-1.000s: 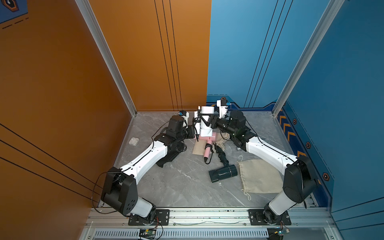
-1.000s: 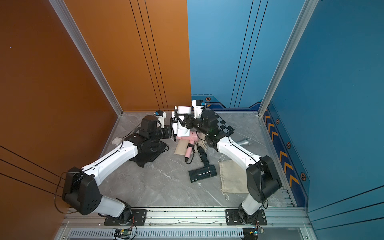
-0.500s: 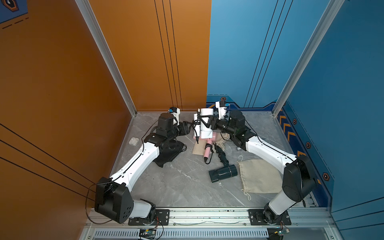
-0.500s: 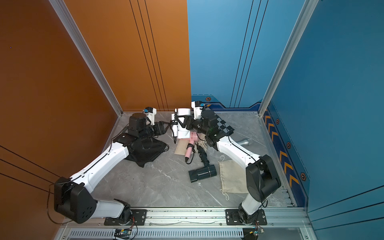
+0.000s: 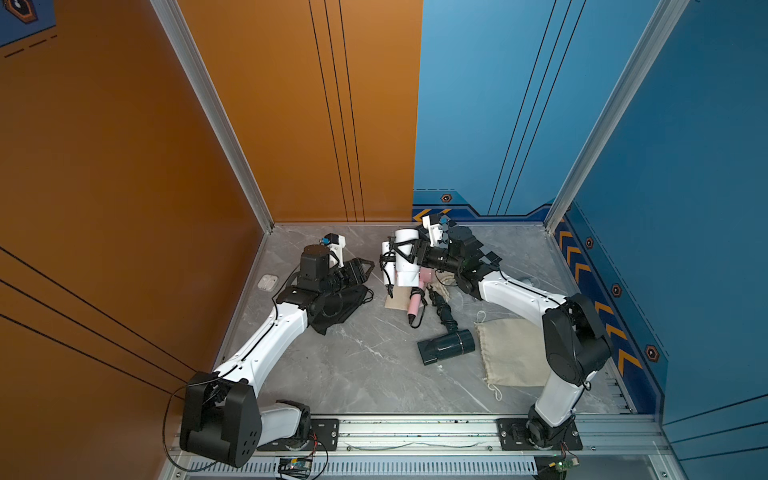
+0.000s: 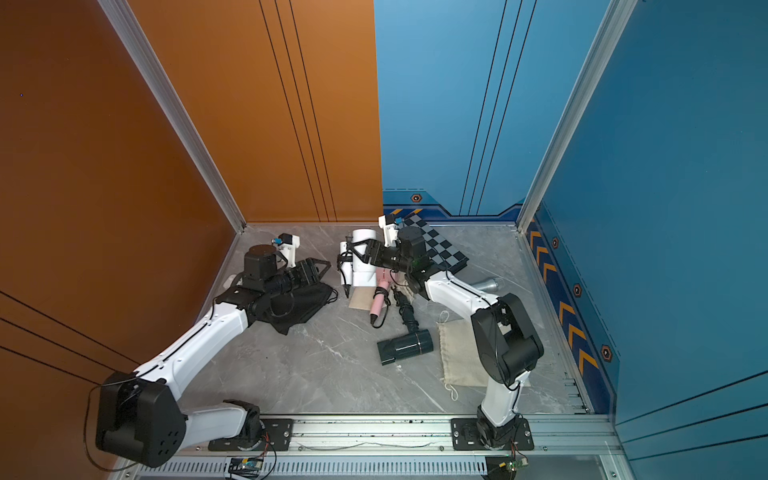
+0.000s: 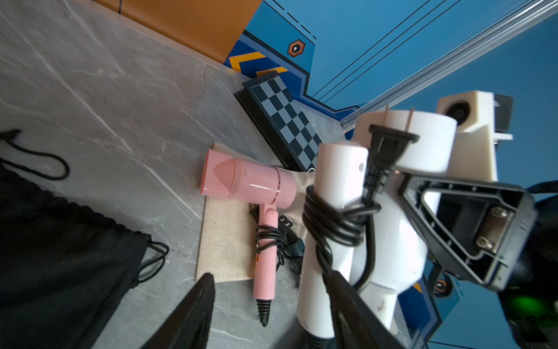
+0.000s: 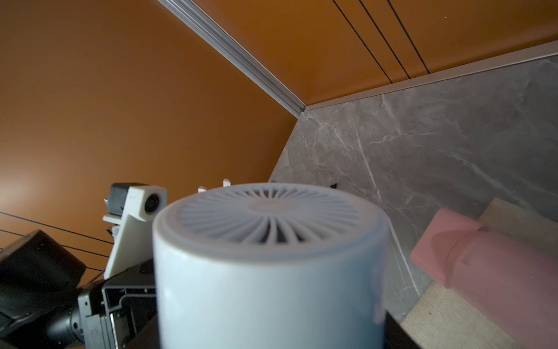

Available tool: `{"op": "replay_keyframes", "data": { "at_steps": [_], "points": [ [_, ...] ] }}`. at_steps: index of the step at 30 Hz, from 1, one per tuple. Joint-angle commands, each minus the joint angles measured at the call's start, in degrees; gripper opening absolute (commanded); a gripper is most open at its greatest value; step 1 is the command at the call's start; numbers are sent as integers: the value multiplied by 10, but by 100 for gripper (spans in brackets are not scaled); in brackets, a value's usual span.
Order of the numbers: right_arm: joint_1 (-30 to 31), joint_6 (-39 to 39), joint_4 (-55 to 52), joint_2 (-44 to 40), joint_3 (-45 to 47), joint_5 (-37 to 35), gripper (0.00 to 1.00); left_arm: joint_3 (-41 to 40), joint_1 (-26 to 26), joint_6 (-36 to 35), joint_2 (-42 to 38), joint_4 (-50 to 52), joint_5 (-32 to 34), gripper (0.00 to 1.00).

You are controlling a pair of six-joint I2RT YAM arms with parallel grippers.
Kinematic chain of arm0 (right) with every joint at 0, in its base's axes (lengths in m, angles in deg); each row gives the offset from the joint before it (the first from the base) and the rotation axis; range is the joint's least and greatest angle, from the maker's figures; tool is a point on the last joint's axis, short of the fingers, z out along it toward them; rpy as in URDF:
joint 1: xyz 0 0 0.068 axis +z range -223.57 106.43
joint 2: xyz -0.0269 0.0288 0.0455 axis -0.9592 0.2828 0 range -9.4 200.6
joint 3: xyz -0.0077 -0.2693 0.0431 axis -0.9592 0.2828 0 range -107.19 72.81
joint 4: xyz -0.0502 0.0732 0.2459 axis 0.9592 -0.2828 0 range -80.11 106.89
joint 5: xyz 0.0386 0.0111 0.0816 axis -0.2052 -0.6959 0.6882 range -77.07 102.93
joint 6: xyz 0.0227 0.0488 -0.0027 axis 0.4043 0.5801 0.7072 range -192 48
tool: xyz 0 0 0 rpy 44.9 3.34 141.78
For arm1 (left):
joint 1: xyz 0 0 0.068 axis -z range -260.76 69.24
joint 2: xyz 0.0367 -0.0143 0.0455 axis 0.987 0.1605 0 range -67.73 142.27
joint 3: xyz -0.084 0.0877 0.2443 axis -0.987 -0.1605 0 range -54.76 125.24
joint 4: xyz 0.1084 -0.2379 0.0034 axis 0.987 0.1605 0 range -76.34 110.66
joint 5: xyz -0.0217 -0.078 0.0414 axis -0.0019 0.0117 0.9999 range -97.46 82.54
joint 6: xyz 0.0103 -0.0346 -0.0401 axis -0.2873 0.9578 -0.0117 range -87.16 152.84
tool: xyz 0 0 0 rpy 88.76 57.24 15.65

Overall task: Pack away hair dryers
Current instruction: Adjust the hair dryer.

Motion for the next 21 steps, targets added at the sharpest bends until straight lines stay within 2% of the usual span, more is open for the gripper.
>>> {"op": "replay_keyframes", "data": {
  "at_steps": [1,6,14,21],
  "points": [
    [-15,91,141,6,-4,22,42,-39,-3,56,-26,-97,-66,64],
    [-19,116,167,20,-18,23,42,-71,7,80,-27,-169,-77,66],
    [-19,143,191,19,-24,30,42,-57,22,115,29,-312,-113,70],
    [-18,155,197,10,-31,36,42,-33,30,112,66,-349,-122,71]
  ]
}}
